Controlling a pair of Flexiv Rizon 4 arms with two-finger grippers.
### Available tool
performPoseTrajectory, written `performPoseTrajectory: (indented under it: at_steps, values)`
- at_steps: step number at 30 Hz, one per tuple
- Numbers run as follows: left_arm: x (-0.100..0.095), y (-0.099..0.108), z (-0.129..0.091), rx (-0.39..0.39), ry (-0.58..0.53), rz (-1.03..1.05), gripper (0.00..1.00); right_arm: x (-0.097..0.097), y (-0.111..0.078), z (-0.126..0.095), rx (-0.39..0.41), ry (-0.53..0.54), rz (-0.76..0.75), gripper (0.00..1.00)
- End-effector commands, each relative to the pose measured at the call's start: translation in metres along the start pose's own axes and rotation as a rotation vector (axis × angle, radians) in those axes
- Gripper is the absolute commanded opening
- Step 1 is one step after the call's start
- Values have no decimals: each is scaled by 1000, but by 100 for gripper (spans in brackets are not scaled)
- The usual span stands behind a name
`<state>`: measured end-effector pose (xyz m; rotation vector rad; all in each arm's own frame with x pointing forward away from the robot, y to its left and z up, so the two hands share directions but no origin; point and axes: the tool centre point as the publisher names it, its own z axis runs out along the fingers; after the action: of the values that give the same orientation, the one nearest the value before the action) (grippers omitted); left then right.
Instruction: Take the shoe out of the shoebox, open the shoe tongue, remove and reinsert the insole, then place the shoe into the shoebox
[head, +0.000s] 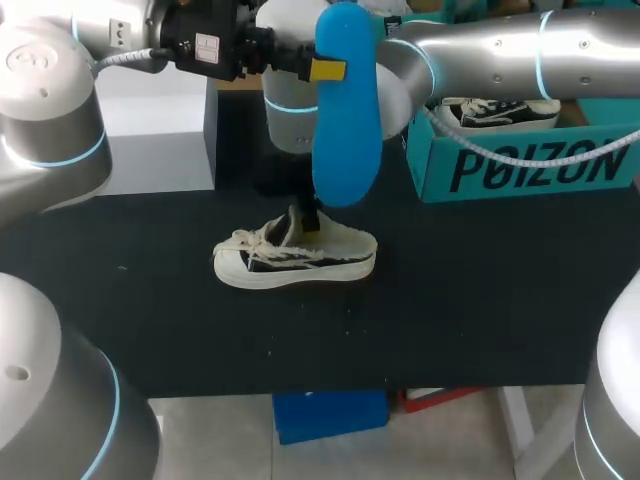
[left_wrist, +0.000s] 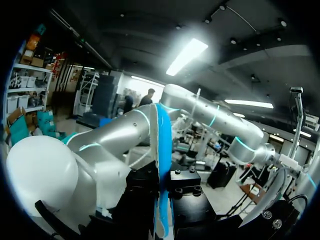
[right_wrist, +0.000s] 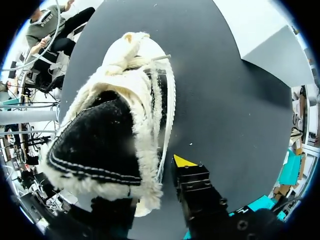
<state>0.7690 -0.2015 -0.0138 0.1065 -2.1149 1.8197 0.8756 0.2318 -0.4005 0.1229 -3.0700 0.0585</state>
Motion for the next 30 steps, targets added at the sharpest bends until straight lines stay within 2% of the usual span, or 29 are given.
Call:
performPoseTrajectory:
  at_steps: [1,25,30]
  values:
    - [0,1,3,1,-1,2,0,2,4,4,28,12,-19,0]
    - [0,1,3,1,-1,2,0,2,4,4,28,12,-19,0]
    - [0,1,3,1,-1,2,0,-9,2,19,10,32,-50,0]
